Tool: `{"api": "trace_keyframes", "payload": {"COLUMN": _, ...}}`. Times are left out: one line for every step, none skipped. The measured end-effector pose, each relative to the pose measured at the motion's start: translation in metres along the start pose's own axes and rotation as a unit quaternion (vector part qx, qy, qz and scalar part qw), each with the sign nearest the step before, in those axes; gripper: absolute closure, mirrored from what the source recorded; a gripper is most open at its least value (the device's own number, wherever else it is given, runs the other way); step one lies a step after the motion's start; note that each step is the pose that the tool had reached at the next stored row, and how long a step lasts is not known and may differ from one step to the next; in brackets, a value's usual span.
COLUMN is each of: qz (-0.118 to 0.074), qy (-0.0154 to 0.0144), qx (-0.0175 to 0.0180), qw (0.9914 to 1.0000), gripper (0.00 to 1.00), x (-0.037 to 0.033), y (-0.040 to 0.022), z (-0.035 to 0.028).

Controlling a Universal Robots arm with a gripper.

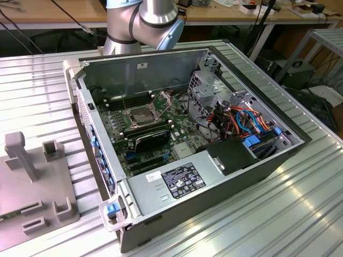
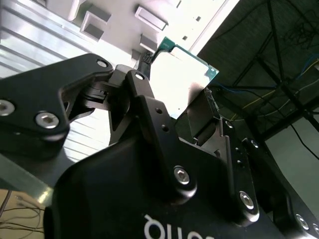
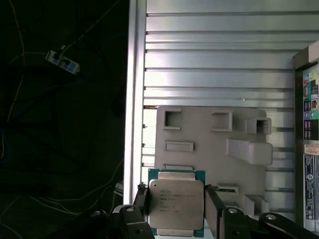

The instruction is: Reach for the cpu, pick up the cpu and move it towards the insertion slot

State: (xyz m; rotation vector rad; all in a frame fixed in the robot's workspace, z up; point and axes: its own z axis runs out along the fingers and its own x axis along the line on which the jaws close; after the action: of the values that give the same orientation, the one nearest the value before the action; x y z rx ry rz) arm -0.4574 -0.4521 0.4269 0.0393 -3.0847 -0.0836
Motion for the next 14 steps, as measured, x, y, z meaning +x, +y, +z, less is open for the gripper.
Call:
{"api": "trace_keyframes", "payload": {"qz": 0.000, "qy": 0.0002, "qx": 0.0000, "qw": 1.00000, "gripper": 0.46, "x": 0.0001, "y": 0.0001, "z": -0.0014}}
{"api": "trace_keyframes", "payload": {"qz": 0.000, "qy": 0.0003, "qx": 0.0000, "qw": 1.00000, "gripper": 0.46, "x": 0.0001, "y": 0.0002, "z": -0.0030}}
{"api": "trace_keyframes", "payload": {"qz": 0.000, "qy": 0.0005, "qx": 0.0000, "qw": 1.00000, "gripper": 0.46, "x": 0.0003, "y": 0.0003, "z": -0.0054}}
{"api": "trace_keyframes", "payload": {"qz": 0.000, "qy": 0.0008, "qx": 0.0000, "qw": 1.00000, "gripper": 0.46, "x": 0.0004, "y": 0.0004, "z": -0.0077}}
{"api": "trace_keyframes", "payload": {"qz": 0.000, "qy": 0.0011, "qx": 0.0000, "qw": 1.00000, "gripper": 0.46, "x": 0.0005, "y": 0.0006, "z": -0.0099}}
{"api": "trace_keyframes", "payload": {"qz": 0.000, "qy": 0.0014, "qx": 0.0000, "qw": 1.00000, "gripper": 0.46, "x": 0.0006, "y": 0.0007, "z": -0.0116}}
{"api": "trace_keyframes", "payload": {"qz": 0.000, "qy": 0.0015, "qx": 0.0000, "qw": 1.00000, "gripper": 0.46, "x": 0.0007, "y": 0.0007, "z": -0.0133}}
{"api": "trace_keyframes", "payload": {"qz": 0.000, "qy": 0.0015, "qx": -0.0001, "qw": 1.00000, "gripper": 0.46, "x": 0.0008, "y": 0.0008, "z": -0.0144}}
{"api": "trace_keyframes", "payload": {"qz": 0.000, "qy": 0.0017, "qx": -0.0001, "qw": 1.00000, "gripper": 0.46, "x": 0.0008, "y": 0.0008, "z": -0.0151}}
{"api": "trace_keyframes", "payload": {"qz": 0.000, "qy": 0.0017, "qx": -0.0001, "qw": 1.00000, "gripper": 0.46, "x": 0.0008, "y": 0.0008, "z": -0.0151}}
{"api": "trace_keyframes", "payload": {"qz": 0.000, "qy": 0.0017, "qx": -0.0001, "qw": 1.00000, "gripper": 0.46, "x": 0.0008, "y": 0.0008, "z": -0.0151}}
{"api": "trace_keyframes", "payload": {"qz": 0.000, "qy": 0.0017, "qx": -0.0001, "qw": 1.00000, "gripper": 0.46, "x": 0.0008, "y": 0.0008, "z": -0.0151}}
{"api": "trace_keyframes", "payload": {"qz": 0.000, "qy": 0.0017, "qx": -0.0001, "qw": 1.00000, "gripper": 0.46, "x": 0.0008, "y": 0.0009, "z": -0.0151}}
{"api": "trace_keyframes", "payload": {"qz": 0.000, "qy": 0.0017, "qx": -0.0001, "qw": 1.00000, "gripper": 0.46, "x": 0.0008, "y": 0.0008, "z": -0.0152}}
